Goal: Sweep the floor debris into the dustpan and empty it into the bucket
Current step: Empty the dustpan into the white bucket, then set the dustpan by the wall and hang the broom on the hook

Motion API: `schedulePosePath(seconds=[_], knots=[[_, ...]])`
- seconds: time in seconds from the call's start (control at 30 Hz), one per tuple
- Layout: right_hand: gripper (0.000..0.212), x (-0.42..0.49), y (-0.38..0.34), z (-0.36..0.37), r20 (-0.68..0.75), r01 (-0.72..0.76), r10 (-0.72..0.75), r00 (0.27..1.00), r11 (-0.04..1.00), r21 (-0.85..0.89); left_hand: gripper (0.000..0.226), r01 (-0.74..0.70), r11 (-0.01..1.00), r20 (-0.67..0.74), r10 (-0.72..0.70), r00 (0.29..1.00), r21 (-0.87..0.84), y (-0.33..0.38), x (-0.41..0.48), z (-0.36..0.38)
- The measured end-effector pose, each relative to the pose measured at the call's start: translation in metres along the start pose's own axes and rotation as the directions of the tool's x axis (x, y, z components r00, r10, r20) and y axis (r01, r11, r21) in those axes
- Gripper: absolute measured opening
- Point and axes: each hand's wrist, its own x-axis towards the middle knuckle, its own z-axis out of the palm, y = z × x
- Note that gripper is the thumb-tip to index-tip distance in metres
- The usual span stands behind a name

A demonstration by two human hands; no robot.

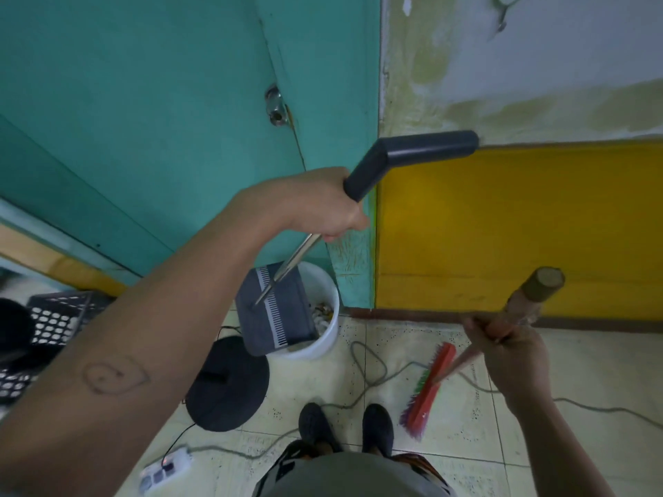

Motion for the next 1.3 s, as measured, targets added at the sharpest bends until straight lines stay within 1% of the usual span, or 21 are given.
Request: schedulePosePath(seconds=[0.13,0.23,0.33,0.43,0.47,0.57,0.6,0.67,0.73,0.77,0.83,0.93,1.03,1.1,1.17,1.2,1.27,1.3], knots=[[0.01,-0.001,-0.016,-0.003,0.013,0.019,-0.019,1.0,1.0,-0.008,0.043,0.033,0.995,-0.101,-0.043,0.994,-0.094,-0.015,-0.019,-0.003],[0.013,-0.004,-0.024,-0.006,-0.006,0.047,-0.047,0.999,0.998,0.033,0.045,0.031,0.989,-0.174,-0.057,0.983,-0.145,-0.024,-0.039,-0.01],[0.005,-0.007,-0.033,-0.009,-0.041,0.073,-0.07,0.997,0.996,0.052,0.044,0.027,0.981,-0.251,-0.076,0.965,-0.191,-0.032,-0.059,-0.02],[0.002,-0.016,-0.043,-0.012,-0.089,0.115,-0.109,0.99,0.991,0.064,0.042,-0.007,0.962,-0.361,-0.096,0.928,-0.274,-0.041,-0.083,-0.03],[0.006,-0.023,-0.048,-0.011,-0.108,0.139,-0.131,0.986,0.988,0.069,0.043,-0.024,0.95,-0.395,-0.107,0.912,-0.311,-0.047,-0.095,-0.033],[0.004,-0.032,-0.058,-0.012,-0.16,0.189,-0.174,0.972,0.978,0.082,0.048,-0.065,0.913,-0.465,-0.143,0.874,-0.403,-0.058,-0.117,-0.037],[0.009,-0.035,-0.062,-0.011,-0.175,0.211,-0.194,0.965,0.974,0.087,0.049,-0.078,0.896,-0.483,-0.16,0.861,-0.436,-0.063,-0.126,-0.036],[0.01,-0.04,-0.072,-0.008,-0.21,0.263,-0.236,0.949,0.958,0.113,0.045,-0.113,0.845,-0.508,-0.202,0.837,-0.523,-0.075,-0.141,-0.033],[0.006,-0.049,-0.082,-0.006,-0.236,0.32,-0.283,0.929,0.937,0.136,0.041,-0.146,0.79,-0.524,-0.243,0.816,-0.595,-0.084,-0.152,-0.024],[0.009,-0.054,-0.087,-0.006,-0.236,0.353,-0.314,0.92,0.924,0.147,0.039,-0.166,0.764,-0.53,-0.258,0.808,-0.624,-0.086,-0.156,-0.018],[0.015,-0.066,-0.097,-0.008,-0.203,0.423,-0.39,0.898,0.892,0.161,0.038,-0.218,0.695,-0.528,-0.268,0.806,-0.686,-0.089,-0.163,-0.005],[0.014,-0.088,-0.114,-0.009,-0.164,0.474,-0.447,0.879,0.854,0.212,0.042,-0.293,0.597,-0.538,-0.284,0.793,-0.747,-0.093,-0.163,0.019],[0.012,-0.105,-0.126,-0.008,-0.222,0.522,-0.484,0.847,0.836,0.17,0.043,-0.326,0.489,-0.516,-0.326,0.792,-0.809,-0.086,-0.156,0.045],[0.009,-0.115,-0.133,-0.009,-0.257,0.551,-0.505,0.824,0.82,0.156,0.042,-0.363,0.429,-0.506,-0.289,0.812,-0.827,-0.075,-0.153,0.058],[0.012,-0.124,-0.138,-0.011,-0.258,0.579,-0.529,0.808,0.795,0.183,0.041,-0.395,0.406,-0.501,-0.198,0.842,-0.824,-0.062,-0.153,0.063],[0.019,-0.13,-0.139,-0.015,-0.244,0.592,-0.546,0.801,0.781,0.199,0.035,-0.406,0.387,-0.487,-0.134,0.863,-0.828,-0.055,-0.154,0.067],[0.04,-0.139,-0.141,-0.025,-0.2,0.602,-0.568,0.799,0.752,0.268,0.02,-0.426,0.334,-0.452,0.0,0.892,-0.841,-0.041,-0.157,0.071],[0.049,-0.143,-0.141,-0.031,-0.175,0.593,-0.569,0.804,0.746,0.302,0.016,-0.426,0.336,-0.433,0.058,0.9,-0.84,-0.035,-0.157,0.075]])
